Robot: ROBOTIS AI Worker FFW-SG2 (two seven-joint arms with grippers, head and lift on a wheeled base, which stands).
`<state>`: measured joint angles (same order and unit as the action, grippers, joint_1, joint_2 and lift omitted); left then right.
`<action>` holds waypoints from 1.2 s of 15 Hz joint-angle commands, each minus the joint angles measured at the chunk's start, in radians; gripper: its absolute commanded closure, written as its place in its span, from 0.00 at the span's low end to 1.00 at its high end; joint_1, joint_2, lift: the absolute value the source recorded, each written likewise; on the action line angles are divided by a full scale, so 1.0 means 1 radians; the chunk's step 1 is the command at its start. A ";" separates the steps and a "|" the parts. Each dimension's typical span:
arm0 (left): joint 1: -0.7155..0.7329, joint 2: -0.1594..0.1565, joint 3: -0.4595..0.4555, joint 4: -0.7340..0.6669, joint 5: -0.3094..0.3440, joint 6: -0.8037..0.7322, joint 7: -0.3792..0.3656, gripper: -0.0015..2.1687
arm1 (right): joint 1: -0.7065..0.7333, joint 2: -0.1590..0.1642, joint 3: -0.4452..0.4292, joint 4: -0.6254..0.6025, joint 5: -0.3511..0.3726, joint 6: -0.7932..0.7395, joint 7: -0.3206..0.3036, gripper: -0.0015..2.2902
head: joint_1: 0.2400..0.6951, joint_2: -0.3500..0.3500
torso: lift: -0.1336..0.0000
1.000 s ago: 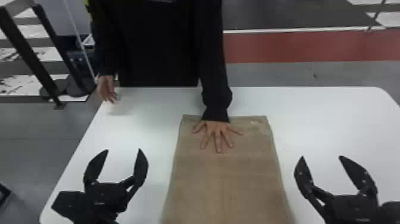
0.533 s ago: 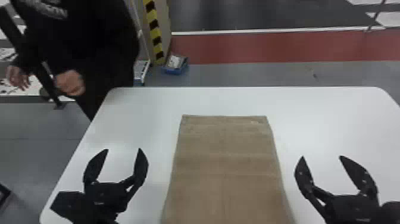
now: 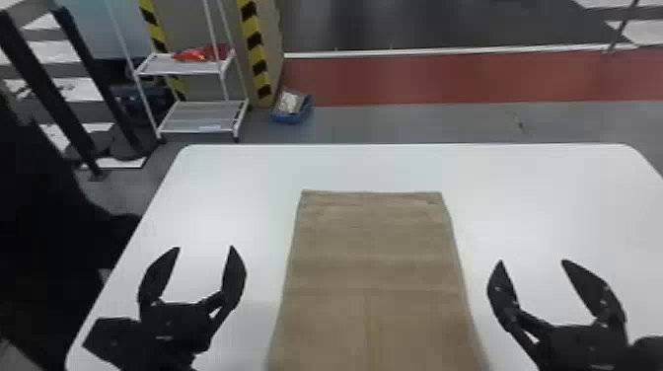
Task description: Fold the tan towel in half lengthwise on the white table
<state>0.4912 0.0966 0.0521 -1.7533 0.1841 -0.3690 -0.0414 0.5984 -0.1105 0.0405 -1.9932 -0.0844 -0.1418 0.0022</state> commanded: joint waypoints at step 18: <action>-0.454 0.002 0.002 0.020 -0.044 0.743 -0.255 0.09 | -0.037 -0.025 0.009 0.042 -0.006 0.021 -0.001 0.06 | 1.00 0.52 | 0.26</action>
<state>0.0841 0.0998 0.0594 -1.7598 0.1500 0.3311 -0.2783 0.5677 -0.1342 0.0450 -1.9573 -0.0905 -0.1221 0.0015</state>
